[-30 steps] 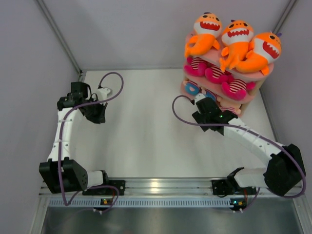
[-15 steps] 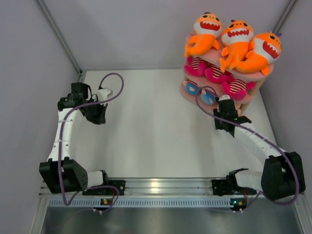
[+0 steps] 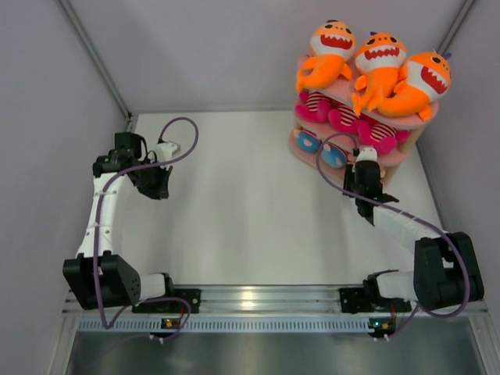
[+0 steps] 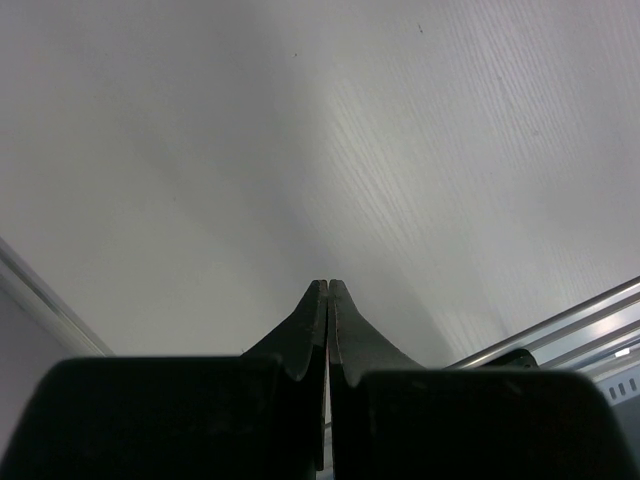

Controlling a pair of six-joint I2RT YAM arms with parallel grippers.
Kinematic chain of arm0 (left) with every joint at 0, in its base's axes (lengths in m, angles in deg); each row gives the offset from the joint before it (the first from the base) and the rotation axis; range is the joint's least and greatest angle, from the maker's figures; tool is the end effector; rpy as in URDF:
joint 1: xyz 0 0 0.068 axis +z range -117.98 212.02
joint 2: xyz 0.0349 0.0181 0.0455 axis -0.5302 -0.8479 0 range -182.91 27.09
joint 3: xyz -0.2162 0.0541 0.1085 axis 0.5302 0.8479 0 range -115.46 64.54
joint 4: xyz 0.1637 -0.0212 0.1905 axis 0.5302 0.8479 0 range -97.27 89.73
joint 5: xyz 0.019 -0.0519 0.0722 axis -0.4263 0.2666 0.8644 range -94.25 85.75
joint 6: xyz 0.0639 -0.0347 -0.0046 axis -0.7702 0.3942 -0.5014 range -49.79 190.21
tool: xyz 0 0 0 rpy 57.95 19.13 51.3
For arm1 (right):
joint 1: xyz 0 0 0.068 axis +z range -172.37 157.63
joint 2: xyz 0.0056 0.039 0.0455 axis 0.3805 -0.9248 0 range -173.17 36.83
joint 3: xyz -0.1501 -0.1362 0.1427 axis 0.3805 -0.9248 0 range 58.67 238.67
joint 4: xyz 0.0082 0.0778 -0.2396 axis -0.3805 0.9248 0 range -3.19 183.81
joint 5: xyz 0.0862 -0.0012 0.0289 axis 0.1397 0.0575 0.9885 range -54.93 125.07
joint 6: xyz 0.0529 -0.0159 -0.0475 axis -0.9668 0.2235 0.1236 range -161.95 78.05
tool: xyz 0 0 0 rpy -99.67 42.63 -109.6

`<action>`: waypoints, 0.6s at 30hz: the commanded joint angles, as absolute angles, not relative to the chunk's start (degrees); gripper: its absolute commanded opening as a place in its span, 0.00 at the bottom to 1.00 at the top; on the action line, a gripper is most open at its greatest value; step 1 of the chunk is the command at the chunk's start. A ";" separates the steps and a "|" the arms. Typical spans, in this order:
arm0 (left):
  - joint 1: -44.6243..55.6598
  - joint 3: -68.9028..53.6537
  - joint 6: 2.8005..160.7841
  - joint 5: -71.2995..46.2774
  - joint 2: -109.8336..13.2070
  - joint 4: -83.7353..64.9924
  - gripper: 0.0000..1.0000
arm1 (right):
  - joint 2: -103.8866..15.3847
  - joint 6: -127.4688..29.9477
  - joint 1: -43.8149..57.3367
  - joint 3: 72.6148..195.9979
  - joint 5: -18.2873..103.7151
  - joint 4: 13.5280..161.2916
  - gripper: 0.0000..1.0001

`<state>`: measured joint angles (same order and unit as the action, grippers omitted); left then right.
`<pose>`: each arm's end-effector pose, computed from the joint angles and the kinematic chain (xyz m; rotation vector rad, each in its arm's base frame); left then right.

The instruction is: Place and organize the stuffed toys onto the shelf

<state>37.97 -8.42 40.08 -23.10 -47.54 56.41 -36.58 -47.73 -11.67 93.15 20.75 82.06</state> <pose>0.2490 0.0062 0.2769 0.6428 2.5461 -0.2366 0.2801 0.0376 0.1663 0.0507 2.1475 -0.1038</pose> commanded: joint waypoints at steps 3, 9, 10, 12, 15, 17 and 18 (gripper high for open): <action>38.17 -9.37 39.71 -22.36 -47.35 55.84 0.00 | -37.27 -48.10 -13.14 95.15 20.65 74.94 0.38; 38.17 -8.84 39.98 -22.36 -47.18 55.93 0.00 | -27.63 -48.36 -12.61 93.21 26.88 82.67 0.50; 38.26 -8.84 40.24 -22.36 -47.00 55.93 0.00 | -25.85 -48.36 -12.52 93.30 28.20 87.82 0.58; 38.17 -8.84 40.50 -22.18 -46.65 55.93 0.00 | -21.21 -48.88 -11.91 94.53 32.68 93.73 0.68; 38.26 -8.67 41.47 -21.65 -45.95 55.84 0.00 | -15.49 -50.90 -11.38 95.67 37.96 104.37 1.00; 38.26 -8.23 42.08 -21.13 -45.07 55.84 0.01 | -13.02 -52.13 -11.38 95.94 38.24 110.33 0.99; 38.17 -7.62 42.61 -20.95 -44.20 55.92 0.02 | -10.83 -55.10 -11.55 96.02 37.89 111.76 0.99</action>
<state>37.97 -8.38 40.98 -21.57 -47.25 56.41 -14.63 -50.31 -11.65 93.63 34.01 100.55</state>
